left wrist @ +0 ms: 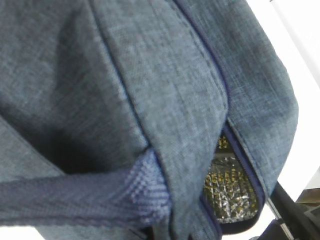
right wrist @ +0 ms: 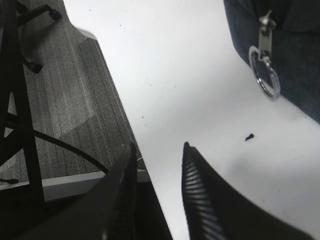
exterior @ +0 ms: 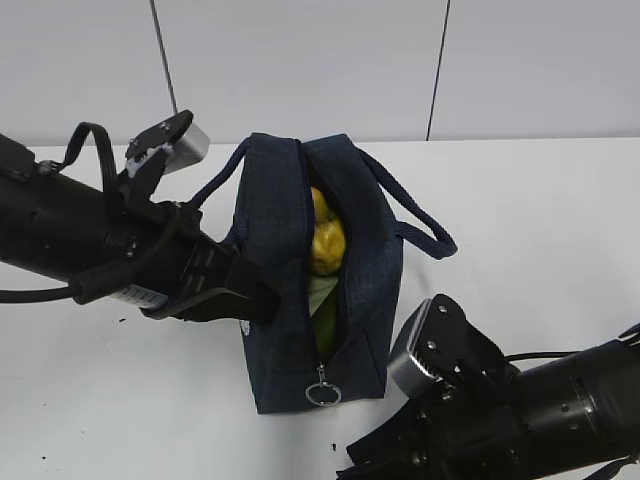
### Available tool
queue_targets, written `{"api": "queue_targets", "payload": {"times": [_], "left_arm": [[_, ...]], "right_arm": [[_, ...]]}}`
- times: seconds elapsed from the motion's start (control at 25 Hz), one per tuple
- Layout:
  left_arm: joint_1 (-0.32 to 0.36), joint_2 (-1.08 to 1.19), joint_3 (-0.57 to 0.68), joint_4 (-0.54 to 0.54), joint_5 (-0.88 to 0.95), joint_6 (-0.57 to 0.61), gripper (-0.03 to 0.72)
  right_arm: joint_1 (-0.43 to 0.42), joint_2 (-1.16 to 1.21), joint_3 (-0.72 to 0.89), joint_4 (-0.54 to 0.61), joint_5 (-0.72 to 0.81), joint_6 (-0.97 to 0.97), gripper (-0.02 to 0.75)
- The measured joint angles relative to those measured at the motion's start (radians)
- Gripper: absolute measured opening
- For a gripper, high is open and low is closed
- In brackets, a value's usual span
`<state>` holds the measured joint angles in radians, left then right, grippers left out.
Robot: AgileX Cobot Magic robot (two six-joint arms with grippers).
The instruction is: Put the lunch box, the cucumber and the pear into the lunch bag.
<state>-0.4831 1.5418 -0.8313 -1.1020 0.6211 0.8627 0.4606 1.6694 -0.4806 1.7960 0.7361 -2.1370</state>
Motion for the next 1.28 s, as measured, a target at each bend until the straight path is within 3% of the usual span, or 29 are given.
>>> {"api": "queue_targets", "payload": {"times": [0.64, 1.28], "left_arm": [[0.0, 0.0, 0.0, 0.002, 0.0, 0.0, 0.004], [0.0, 0.0, 0.0, 0.002, 0.001, 0.0, 0.004]], "right_arm": [[0.0, 0.0, -0.04, 0.003, -0.139, -0.114, 0.25], [0.0, 0.156, -0.182, 0.003, -0.14, -0.135, 0.25]]}}
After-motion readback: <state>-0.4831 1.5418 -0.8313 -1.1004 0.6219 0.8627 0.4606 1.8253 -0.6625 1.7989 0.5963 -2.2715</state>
